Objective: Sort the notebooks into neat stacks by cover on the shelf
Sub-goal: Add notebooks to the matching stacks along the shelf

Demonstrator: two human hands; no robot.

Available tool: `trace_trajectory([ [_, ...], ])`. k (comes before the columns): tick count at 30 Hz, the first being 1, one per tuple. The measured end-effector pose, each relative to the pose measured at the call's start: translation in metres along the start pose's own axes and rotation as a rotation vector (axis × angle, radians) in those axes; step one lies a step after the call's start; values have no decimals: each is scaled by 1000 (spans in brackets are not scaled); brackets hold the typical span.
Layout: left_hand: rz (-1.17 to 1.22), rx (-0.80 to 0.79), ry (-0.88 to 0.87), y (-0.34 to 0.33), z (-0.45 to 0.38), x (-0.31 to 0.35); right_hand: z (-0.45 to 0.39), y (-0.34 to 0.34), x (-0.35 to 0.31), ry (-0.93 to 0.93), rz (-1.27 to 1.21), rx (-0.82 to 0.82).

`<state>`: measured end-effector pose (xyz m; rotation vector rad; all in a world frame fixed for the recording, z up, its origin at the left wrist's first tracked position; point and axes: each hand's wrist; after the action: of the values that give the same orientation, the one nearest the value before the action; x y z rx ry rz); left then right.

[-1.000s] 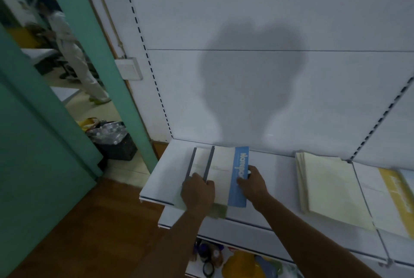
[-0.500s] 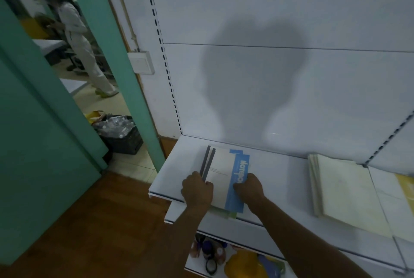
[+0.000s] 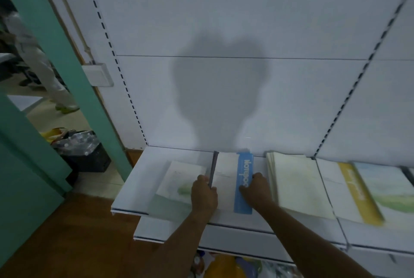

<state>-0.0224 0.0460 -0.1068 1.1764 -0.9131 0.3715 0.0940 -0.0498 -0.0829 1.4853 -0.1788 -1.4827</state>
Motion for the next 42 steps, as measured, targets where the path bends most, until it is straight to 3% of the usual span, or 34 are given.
trace_trajectory([
  [11,-218,-232,-128,-29,22,6,10,8,15,5,372,51],
  [14,-273,-277,-146,-27,24,7,14,-2,11,-68,406,27],
  [17,-263,-266,-168,-20,23,7,22,-9,3,-112,455,4],
  [19,-218,-200,-193,-9,22,7,26,-13,-7,-48,503,51],
  [21,-200,-80,-188,8,18,4,26,-20,-20,77,467,47],
  [25,-432,97,-22,52,5,-16,36,-45,-51,211,234,-194],
  [28,-561,94,129,80,-4,-42,49,-65,-69,132,154,-287],
  [31,-407,63,221,93,-11,-64,56,-86,-81,57,157,-297],
  [38,-405,11,242,95,-20,-74,54,-110,-85,-205,-144,-146],
  [42,-367,-3,298,96,-24,-74,57,-114,-82,-235,-235,-202],
])
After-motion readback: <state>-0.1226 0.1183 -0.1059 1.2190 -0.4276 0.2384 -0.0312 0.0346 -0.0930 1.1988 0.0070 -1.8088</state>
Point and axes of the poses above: each hand's wrist, its own z-axis away from the middle knuckle, its own y-axis out of the back of the hand, x = y × z
